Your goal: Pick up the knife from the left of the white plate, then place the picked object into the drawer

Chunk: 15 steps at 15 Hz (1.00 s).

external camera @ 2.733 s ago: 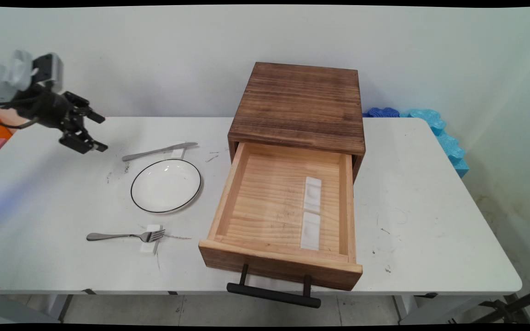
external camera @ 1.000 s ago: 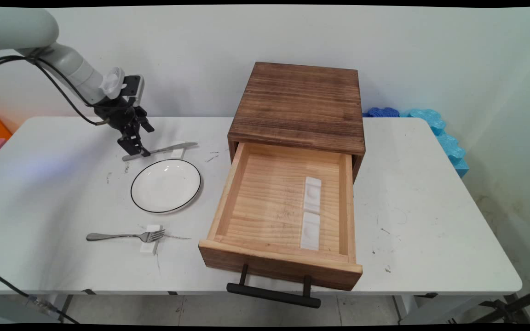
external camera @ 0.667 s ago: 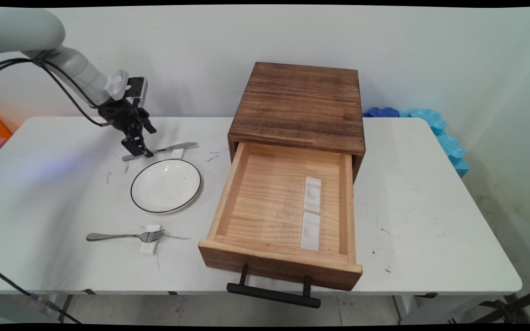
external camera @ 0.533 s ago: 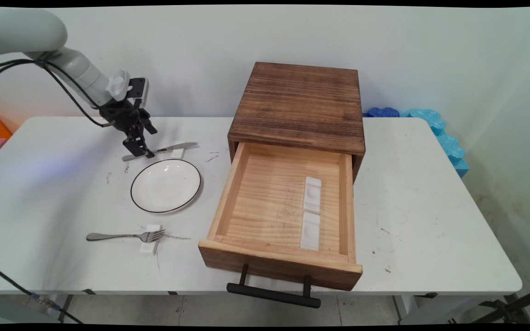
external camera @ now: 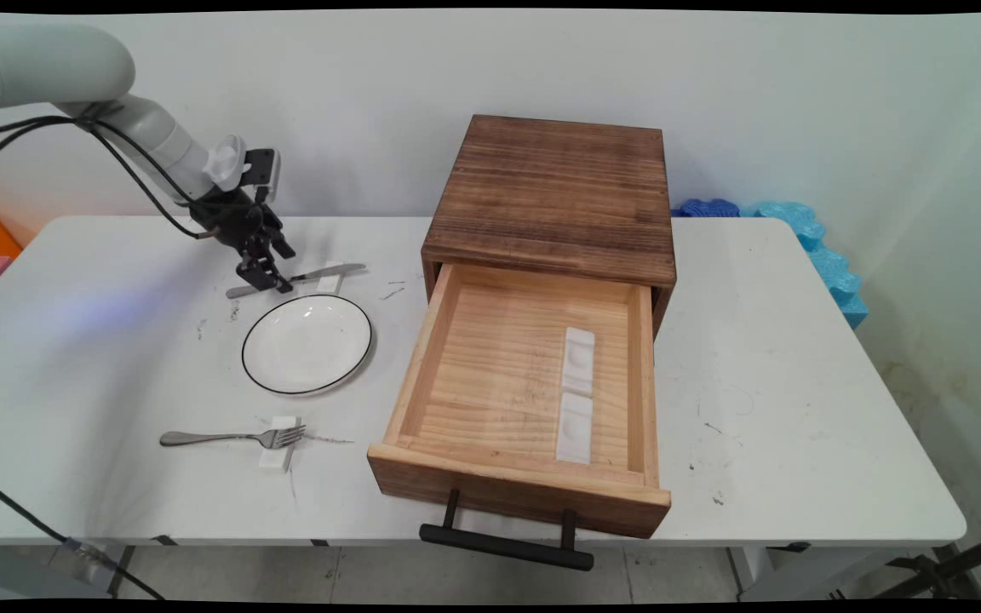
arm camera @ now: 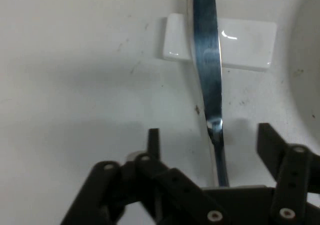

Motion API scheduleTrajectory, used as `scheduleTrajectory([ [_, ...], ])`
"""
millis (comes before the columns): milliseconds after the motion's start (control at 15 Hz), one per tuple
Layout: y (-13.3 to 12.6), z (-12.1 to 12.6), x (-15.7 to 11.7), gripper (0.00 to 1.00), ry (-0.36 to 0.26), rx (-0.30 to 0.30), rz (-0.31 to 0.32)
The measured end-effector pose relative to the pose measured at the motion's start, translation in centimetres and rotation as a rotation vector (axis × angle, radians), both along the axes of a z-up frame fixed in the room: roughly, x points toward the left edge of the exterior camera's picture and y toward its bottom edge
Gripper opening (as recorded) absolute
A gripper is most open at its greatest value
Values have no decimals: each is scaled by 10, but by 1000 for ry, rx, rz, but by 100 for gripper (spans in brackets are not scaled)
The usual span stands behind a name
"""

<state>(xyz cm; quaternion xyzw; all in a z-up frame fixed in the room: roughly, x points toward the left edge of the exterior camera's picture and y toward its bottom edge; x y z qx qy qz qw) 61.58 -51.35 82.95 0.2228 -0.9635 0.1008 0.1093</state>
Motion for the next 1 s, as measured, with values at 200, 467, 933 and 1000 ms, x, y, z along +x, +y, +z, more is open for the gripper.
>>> scheduleTrajectory([
  [200,1,-3,0,0,0,7,6],
  [467,5,-8,0,0,-3,20,8],
  [933,7,-7,0,0,-11,8,4],
  [1000,7,-5,-1,0,-12,1,4],
])
